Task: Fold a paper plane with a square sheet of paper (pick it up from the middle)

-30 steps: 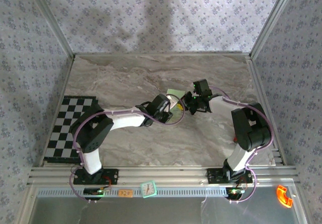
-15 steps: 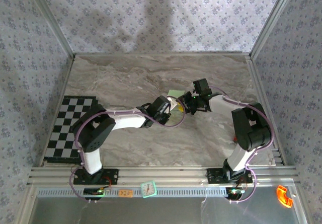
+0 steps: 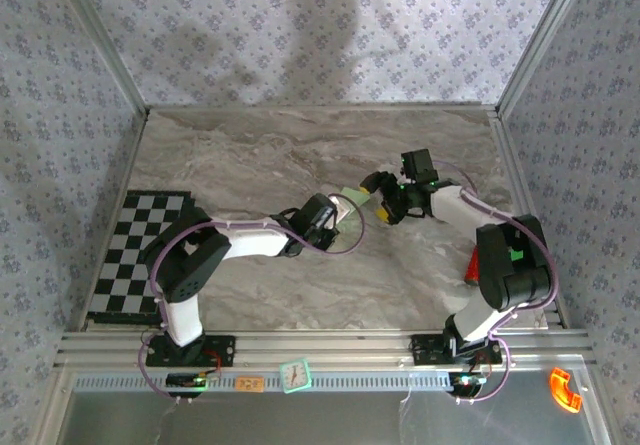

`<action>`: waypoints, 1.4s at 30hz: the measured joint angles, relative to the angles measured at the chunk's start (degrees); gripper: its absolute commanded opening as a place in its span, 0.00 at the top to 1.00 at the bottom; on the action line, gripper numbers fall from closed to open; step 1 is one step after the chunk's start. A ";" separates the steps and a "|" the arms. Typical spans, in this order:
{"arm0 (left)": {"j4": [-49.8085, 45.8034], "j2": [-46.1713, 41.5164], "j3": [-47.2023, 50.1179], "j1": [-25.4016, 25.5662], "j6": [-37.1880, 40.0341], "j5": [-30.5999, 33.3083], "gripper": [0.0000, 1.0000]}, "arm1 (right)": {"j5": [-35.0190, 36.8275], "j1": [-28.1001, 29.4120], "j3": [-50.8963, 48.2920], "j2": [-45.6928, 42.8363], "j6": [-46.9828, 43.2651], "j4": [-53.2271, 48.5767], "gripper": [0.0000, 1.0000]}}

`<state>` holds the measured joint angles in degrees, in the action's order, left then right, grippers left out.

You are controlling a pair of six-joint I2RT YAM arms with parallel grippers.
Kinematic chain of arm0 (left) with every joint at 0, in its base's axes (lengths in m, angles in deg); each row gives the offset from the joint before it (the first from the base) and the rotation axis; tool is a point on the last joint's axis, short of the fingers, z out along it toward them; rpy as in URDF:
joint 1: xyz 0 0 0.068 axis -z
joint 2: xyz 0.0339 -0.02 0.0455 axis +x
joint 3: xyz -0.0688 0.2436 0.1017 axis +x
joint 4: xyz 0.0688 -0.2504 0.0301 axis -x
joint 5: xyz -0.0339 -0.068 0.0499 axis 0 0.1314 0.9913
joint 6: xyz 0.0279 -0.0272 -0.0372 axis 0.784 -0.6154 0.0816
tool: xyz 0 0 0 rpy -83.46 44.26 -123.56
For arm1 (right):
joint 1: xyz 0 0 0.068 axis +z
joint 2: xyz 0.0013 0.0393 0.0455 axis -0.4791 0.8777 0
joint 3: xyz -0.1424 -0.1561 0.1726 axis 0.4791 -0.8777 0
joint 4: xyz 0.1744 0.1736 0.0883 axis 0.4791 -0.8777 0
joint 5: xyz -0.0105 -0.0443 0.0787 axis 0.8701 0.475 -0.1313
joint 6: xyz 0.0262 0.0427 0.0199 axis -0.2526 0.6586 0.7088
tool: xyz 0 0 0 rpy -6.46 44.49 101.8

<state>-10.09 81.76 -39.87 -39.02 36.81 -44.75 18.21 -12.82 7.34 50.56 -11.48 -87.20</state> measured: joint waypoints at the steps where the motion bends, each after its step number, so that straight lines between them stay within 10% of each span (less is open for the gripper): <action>1: 0.50 0.00 0.17 -0.17 -0.57 -0.76 0.89 | 0.31 -0.13 -0.09 -0.26 -0.85 0.07 0.20; 17: 1.36 0.09 0.85 -7.58 -9.27 -21.09 0.95 | 1.92 -0.13 -7.93 -2.19 -16.31 4.96 0.20; 42: -20.63 9.29 -18.45 -7.61 -6.43 -28.55 0.96 | 1.18 2.12 -10.75 2.69 -27.10 10.14 0.34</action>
<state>-30.72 91.05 -58.31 -46.62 30.38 -73.29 19.39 -10.70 -3.41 53.25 -38.59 -77.06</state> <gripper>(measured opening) 0.062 0.656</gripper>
